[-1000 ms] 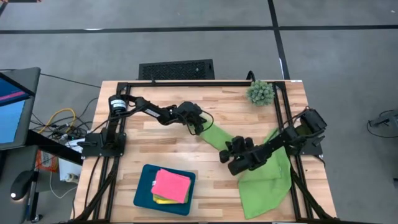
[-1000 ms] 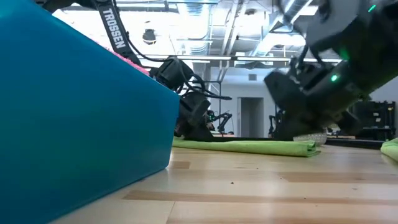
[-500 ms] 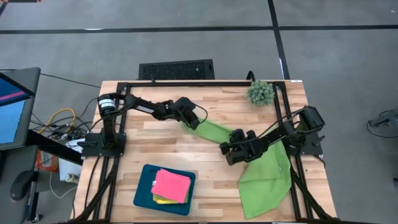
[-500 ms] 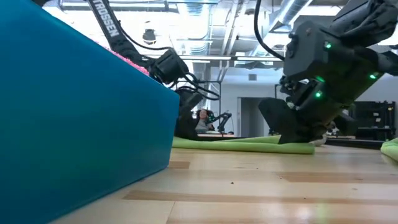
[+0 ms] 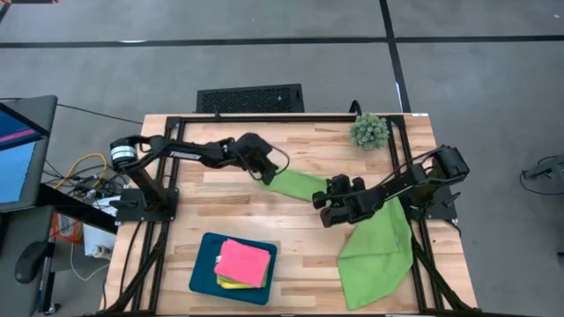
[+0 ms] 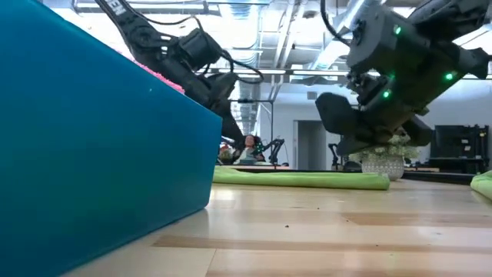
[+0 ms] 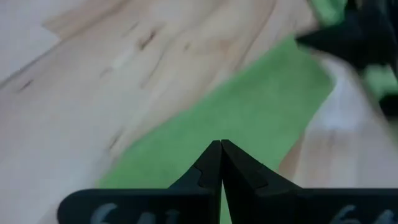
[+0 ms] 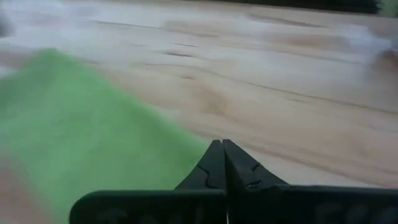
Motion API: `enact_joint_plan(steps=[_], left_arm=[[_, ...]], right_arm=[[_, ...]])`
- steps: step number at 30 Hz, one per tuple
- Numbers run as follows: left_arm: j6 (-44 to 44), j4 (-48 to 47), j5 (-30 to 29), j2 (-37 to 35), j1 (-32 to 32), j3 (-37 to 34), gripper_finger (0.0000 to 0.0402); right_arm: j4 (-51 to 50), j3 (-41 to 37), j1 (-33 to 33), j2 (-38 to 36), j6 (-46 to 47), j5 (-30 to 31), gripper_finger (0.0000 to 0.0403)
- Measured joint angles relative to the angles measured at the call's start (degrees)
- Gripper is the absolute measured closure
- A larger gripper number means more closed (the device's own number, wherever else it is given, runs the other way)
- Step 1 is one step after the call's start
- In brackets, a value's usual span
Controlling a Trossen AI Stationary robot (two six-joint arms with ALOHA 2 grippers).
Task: Fold microfiber towels
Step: Fold the top green microfiber towel on the table
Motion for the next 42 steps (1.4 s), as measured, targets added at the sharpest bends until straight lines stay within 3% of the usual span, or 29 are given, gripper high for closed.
enact_joint_plan(steps=[8,14,19,26,28,34,40,42], left_arm=[[3.3,12.2,-4.6,-0.8,-4.9,-12.5,0.0401],[4.2,15.3,-15.7,-0.9,-5.8,-19.9,0.0401],[4.8,18.6,-15.2,-1.1,-5.0,-23.1,0.0402],[-7.5,21.6,-1.5,-2.2,-6.3,-23.4,0.0401],[-9.4,23.7,-0.2,-3.8,-7.0,-22.2,0.0401],[-3.8,19.5,-4.5,-8.0,-6.3,-15.8,0.0401],[5.1,18.8,-14.2,-6.1,-5.1,-14.3,0.0401],[6.1,19.5,-14.2,-3.7,-3.9,-14.4,0.0401]], right_arm=[[-0.7,0.0,-2.9,6.8,5.6,-2.4,0.0397],[0.1,0.1,-3.1,9.1,8.1,-3.0,0.0397],[-0.1,0.2,-3.1,8.6,8.1,-3.5,0.0397],[-0.1,1.9,-2.9,1.1,-0.1,0.4,0.0397],[-0.1,2.4,-3.0,-0.7,-3.0,1.2,0.0397],[-1.0,2.4,1.0,-1.5,-1.1,1.5,0.0397],[-6.4,2.4,7.1,3.7,14.0,-0.9,0.0397],[-8.4,2.4,8.5,5.9,18.1,-2.4,0.0397]])
